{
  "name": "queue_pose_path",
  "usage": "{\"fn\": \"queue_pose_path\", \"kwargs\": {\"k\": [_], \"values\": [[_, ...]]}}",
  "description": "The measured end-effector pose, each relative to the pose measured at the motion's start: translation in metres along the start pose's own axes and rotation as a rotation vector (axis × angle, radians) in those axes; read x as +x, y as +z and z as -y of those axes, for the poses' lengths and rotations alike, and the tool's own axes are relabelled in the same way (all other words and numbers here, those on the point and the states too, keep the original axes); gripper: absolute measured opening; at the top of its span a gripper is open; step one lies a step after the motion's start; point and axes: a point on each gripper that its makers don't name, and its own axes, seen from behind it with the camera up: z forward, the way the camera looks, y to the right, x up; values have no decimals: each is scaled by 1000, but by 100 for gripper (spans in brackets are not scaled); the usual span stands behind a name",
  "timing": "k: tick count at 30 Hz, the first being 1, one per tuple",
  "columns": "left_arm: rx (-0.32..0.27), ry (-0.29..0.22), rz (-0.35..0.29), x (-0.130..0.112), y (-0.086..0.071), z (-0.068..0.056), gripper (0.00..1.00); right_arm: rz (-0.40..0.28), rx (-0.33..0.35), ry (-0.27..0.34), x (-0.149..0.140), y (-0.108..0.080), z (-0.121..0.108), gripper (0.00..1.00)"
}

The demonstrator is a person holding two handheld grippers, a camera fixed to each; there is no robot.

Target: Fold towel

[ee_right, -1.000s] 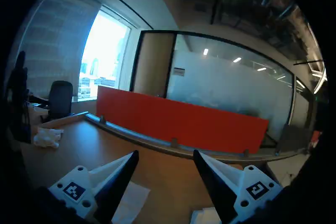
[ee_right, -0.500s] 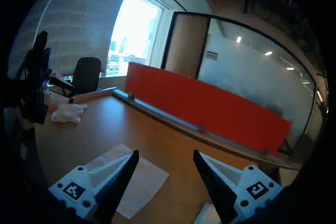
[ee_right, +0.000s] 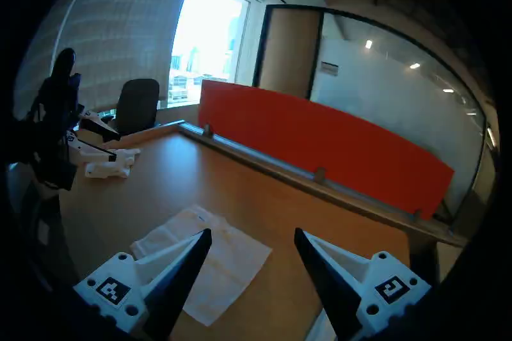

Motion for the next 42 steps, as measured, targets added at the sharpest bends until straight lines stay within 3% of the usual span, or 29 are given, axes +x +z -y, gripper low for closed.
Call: {"fn": "queue_pose_path", "kwargs": {"k": [15, 30, 42], "values": [[-66, 18, 100, -68, 32, -31, 94, 90, 45, 37, -69, 27, 27, 100], [-113, 4, 197, -133, 61, -50, 94, 180, 73, 50, -140, 46, 45, 100], [-154, 20, 280, -185, 77, -68, 94, 247, 103, 55, -193, 56, 63, 100]]}}
